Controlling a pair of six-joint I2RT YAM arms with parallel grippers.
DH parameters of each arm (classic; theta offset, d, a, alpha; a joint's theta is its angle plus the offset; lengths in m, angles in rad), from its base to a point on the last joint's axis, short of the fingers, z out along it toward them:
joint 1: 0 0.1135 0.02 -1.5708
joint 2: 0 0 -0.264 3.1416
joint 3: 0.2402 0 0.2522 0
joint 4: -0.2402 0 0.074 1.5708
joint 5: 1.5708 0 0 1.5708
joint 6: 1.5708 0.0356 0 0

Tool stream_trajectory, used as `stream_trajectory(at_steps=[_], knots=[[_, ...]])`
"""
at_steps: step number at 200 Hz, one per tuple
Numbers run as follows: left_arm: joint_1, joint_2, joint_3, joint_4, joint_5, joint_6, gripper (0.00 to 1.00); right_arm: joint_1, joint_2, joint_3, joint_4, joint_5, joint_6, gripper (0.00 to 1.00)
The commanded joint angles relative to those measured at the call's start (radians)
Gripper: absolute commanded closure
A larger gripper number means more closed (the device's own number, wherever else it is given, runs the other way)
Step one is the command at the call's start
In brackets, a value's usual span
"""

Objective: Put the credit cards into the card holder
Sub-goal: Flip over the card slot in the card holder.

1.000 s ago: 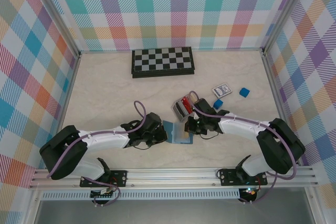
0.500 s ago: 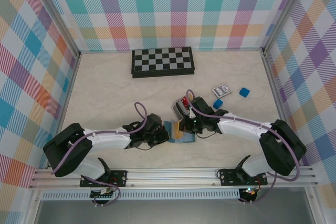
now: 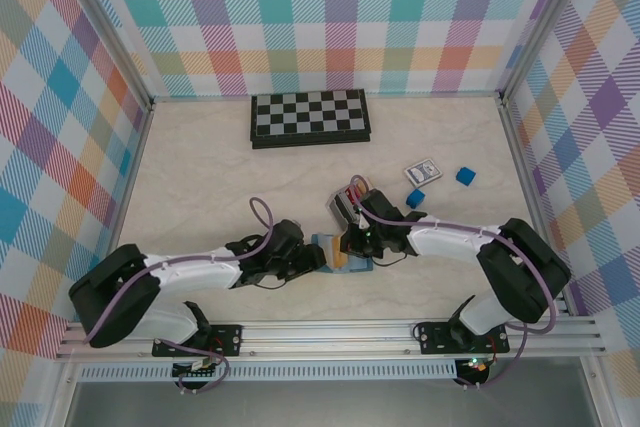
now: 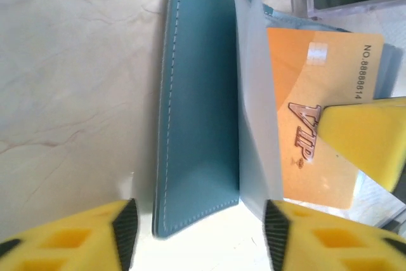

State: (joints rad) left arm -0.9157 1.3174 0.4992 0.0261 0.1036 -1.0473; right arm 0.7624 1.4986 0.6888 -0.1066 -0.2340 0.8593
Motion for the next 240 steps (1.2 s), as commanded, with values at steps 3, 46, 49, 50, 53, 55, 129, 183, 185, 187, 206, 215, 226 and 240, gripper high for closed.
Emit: stream_trajectory(at_steps=[3,46,49,50,53,55,129,183,185,187,206,215,226,240], knots=[[-0.012,-0.077,-0.011,-0.086,-0.076,0.028,0.35,0.006,0.034,-0.016,0.007,-0.009,0.017,0.93],[-0.010,-0.016,0.068,-0.131,-0.081,0.114,0.30,0.007,0.007,-0.021,0.011,-0.015,0.012,0.93],[-0.010,-0.008,0.075,-0.132,-0.080,0.118,0.31,0.006,0.002,-0.022,0.014,-0.015,0.012,0.93],[-0.009,-0.004,0.077,-0.133,-0.080,0.119,0.31,0.005,0.001,-0.022,0.014,-0.016,0.012,0.93],[-0.009,0.003,0.083,-0.133,-0.080,0.121,0.33,0.005,-0.004,-0.024,0.017,-0.016,0.013,0.93],[-0.008,0.008,0.085,-0.134,-0.080,0.122,0.33,0.005,-0.007,-0.026,0.017,-0.016,0.013,0.93],[0.043,0.159,0.142,-0.115,-0.030,0.200,0.57,-0.041,-0.095,-0.041,-0.013,-0.033,0.016,0.93],[0.043,0.175,0.122,-0.102,-0.028,0.185,0.68,-0.067,-0.120,-0.107,0.047,-0.039,0.020,0.93],[0.043,0.175,0.123,-0.102,-0.026,0.186,0.68,-0.066,-0.118,-0.110,0.054,-0.043,0.019,0.93],[0.043,0.176,0.124,-0.102,-0.026,0.185,0.68,-0.066,-0.116,-0.111,0.065,-0.047,0.019,0.93],[0.043,0.185,0.127,-0.100,-0.015,0.189,0.71,-0.066,-0.091,-0.129,0.134,-0.080,0.026,0.93],[0.044,0.190,0.127,-0.099,-0.015,0.188,0.72,-0.066,-0.082,-0.141,0.170,-0.089,0.033,0.93],[0.043,0.196,0.128,-0.100,-0.014,0.188,0.73,-0.066,-0.077,-0.153,0.205,-0.093,0.042,0.93],[0.042,0.206,0.131,-0.103,-0.009,0.185,0.73,-0.066,-0.064,-0.154,0.197,-0.079,0.054,0.93]])
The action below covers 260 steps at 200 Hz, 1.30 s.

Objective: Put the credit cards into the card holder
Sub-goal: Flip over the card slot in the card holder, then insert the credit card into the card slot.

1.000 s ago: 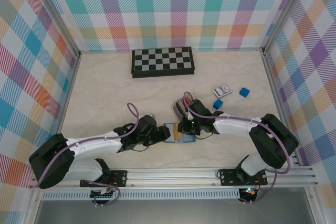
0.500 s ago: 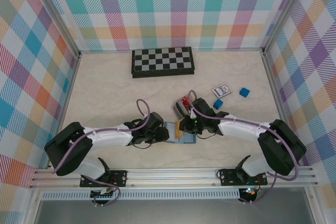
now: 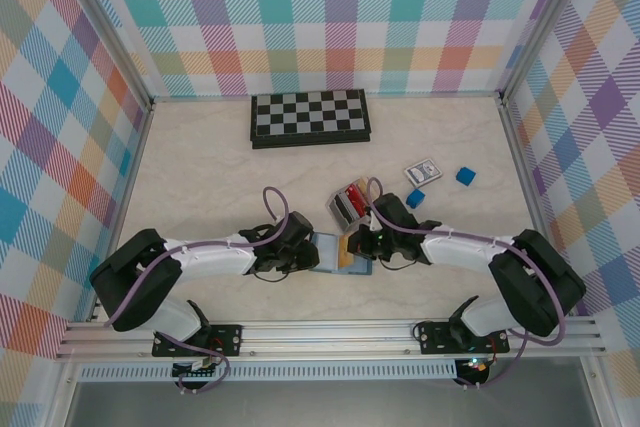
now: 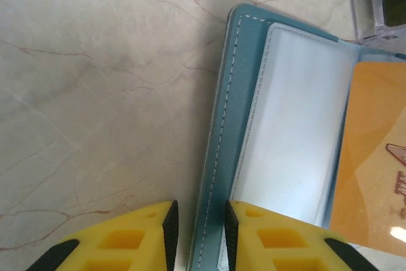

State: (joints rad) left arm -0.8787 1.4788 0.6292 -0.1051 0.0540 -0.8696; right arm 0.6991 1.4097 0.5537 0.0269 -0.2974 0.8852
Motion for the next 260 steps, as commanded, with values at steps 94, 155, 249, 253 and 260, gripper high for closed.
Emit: stream_trajectory(at_steps=[94,155,249,253,260], knots=[[0.006,0.046,0.009,0.006,0.052,-0.009,0.75,-0.001,0.108,-0.078,0.229,-0.083,0.065,0.93],[0.006,0.026,-0.001,-0.013,0.037,-0.023,0.77,-0.002,0.011,-0.146,0.167,0.018,0.081,0.93],[0.006,0.054,0.001,-0.011,0.059,-0.019,0.78,0.017,0.145,-0.079,0.300,-0.054,0.097,0.93],[0.006,0.052,0.000,-0.013,0.058,-0.019,0.78,0.017,0.150,-0.075,0.299,-0.057,0.094,0.93],[0.005,0.051,-0.001,-0.015,0.056,-0.019,0.78,0.018,0.161,-0.071,0.304,-0.069,0.091,0.93]])
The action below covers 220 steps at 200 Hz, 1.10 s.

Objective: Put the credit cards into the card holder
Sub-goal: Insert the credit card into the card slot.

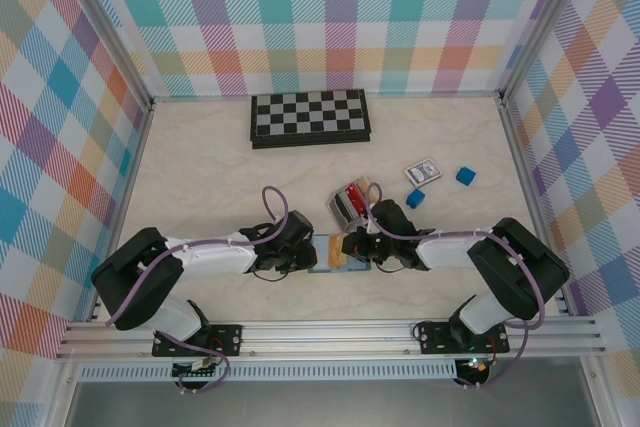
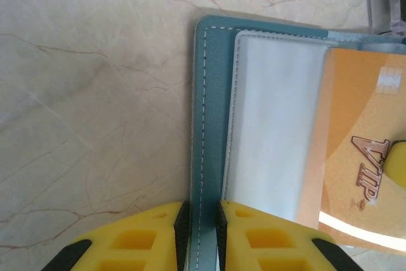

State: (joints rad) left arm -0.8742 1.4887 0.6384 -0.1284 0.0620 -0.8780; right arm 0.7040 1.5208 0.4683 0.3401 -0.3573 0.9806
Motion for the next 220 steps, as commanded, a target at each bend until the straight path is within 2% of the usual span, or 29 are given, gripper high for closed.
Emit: stream_trajectory(at_steps=[1,23,50,62,67,97,156,203,220], knots=[[0.001,0.041,-0.010,0.008,0.047,-0.010,0.78,0.013,0.051,0.014,-0.006,-0.011,-0.005,0.93],[0.000,0.026,-0.005,-0.013,0.034,-0.008,0.76,0.014,0.062,0.024,-0.018,-0.041,-0.035,0.92],[0.004,-0.015,-0.006,-0.046,-0.007,-0.012,0.73,0.014,0.017,0.012,-0.100,0.001,-0.049,0.92],[0.010,-0.026,-0.005,-0.057,-0.013,-0.016,0.68,0.014,0.000,0.016,-0.141,0.001,-0.062,0.92],[0.014,-0.028,-0.005,-0.060,-0.016,-0.015,0.65,0.013,-0.001,0.016,-0.145,-0.003,-0.063,0.92],[0.044,-0.022,0.001,-0.046,-0.011,0.000,0.64,0.014,0.026,0.016,-0.100,-0.032,-0.050,0.92],[0.063,0.027,0.040,-0.039,0.021,0.067,0.79,0.025,0.090,0.072,-0.056,-0.041,-0.028,0.88],[0.063,0.062,0.050,-0.040,0.050,0.103,0.88,0.050,0.078,0.100,-0.137,0.003,-0.037,0.86],[0.064,0.069,0.053,-0.046,0.057,0.117,0.88,0.049,0.043,0.108,-0.232,0.055,-0.050,0.80]])
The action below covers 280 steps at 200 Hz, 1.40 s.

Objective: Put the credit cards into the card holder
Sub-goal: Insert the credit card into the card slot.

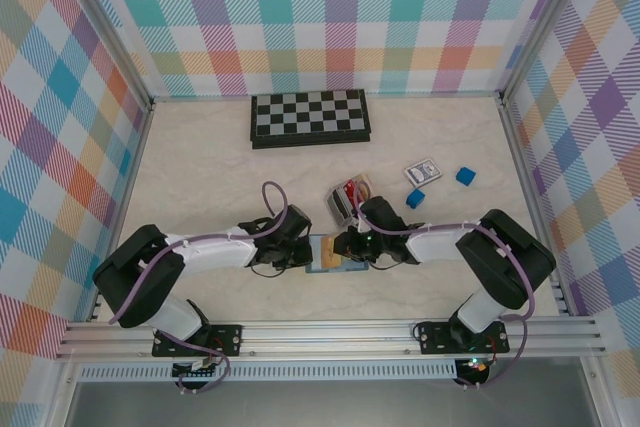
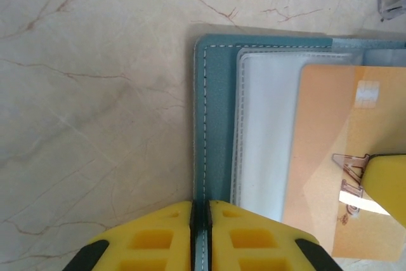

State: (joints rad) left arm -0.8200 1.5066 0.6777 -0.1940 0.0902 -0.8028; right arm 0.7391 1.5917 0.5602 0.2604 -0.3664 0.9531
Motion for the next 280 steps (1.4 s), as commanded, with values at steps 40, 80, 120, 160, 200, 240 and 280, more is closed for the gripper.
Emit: stream_trajectory(at_steps=[40,80,120,160,200,240,280], knots=[[0.009,0.072,0.016,0.025,0.054,0.057,0.89,0.013,-0.084,0.034,-0.292,0.138,-0.061,0.67],[0.008,0.081,0.017,0.034,0.065,0.061,0.91,0.013,-0.059,0.064,-0.311,0.126,-0.080,0.81],[0.005,0.084,0.014,0.055,0.088,0.058,0.91,0.013,-0.006,0.090,-0.253,0.068,-0.069,0.88],[0.002,0.083,0.016,0.046,0.073,0.053,0.91,0.039,0.032,0.122,-0.227,0.041,-0.051,0.85],[0.002,0.073,0.008,0.027,0.055,0.053,0.91,0.039,-0.034,0.140,-0.398,0.174,-0.093,0.73],[0.002,0.074,0.010,0.033,0.062,0.053,0.91,0.038,-0.026,0.159,-0.405,0.161,-0.113,0.79],[0.002,0.081,0.014,0.040,0.069,0.055,0.91,0.039,0.032,0.170,-0.327,0.100,-0.102,0.87]])
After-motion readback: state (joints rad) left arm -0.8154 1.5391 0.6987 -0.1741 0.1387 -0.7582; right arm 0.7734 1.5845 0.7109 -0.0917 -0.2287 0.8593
